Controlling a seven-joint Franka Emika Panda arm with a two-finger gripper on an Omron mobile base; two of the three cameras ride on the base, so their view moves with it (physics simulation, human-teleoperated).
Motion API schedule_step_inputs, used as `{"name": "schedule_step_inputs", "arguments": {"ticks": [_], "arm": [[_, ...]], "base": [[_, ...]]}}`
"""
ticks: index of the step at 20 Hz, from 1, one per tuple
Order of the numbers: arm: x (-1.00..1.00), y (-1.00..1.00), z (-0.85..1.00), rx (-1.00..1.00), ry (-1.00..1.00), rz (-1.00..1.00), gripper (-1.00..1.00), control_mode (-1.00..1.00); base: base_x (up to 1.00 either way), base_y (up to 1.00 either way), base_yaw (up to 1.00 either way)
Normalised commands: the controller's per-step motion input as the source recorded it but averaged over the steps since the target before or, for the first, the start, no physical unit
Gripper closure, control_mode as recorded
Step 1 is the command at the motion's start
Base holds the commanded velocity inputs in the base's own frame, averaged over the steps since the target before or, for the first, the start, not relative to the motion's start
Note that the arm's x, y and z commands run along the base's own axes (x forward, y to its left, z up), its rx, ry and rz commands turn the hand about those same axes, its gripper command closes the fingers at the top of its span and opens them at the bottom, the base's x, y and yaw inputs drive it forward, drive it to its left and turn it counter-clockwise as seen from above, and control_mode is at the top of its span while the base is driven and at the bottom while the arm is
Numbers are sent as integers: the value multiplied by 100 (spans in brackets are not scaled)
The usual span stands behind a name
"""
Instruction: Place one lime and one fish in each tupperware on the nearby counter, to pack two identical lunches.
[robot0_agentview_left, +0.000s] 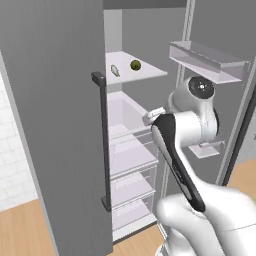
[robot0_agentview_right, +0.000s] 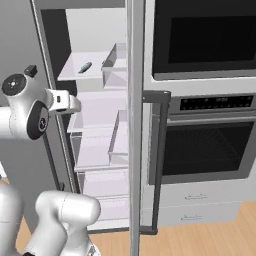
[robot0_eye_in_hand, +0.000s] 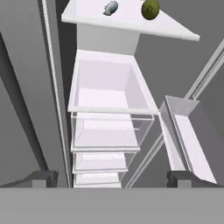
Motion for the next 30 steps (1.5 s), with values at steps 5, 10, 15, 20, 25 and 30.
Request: {"name": "schedule_step_inputs", "arguments": {"ticks": [5, 10, 15, 20, 25, 30], "arm": [[30, 0, 56, 24, -3, -1, -100, -100], [38, 0, 35, 12, 7, 5, -100, -100], [98, 15, 16, -2, 13, 4, -100, -100], [96, 40, -8, 0, -7, 3, -100, -100], [21, 11, 10, 0, -22, 7, -100, -100], [86, 3, 9, 0, 2, 5, -100, -100]], "base": [[0, 0, 0], [0, 0, 0], [0, 0, 0], [0, 0, 0], [0, 0, 0], [0, 0, 0]]}}
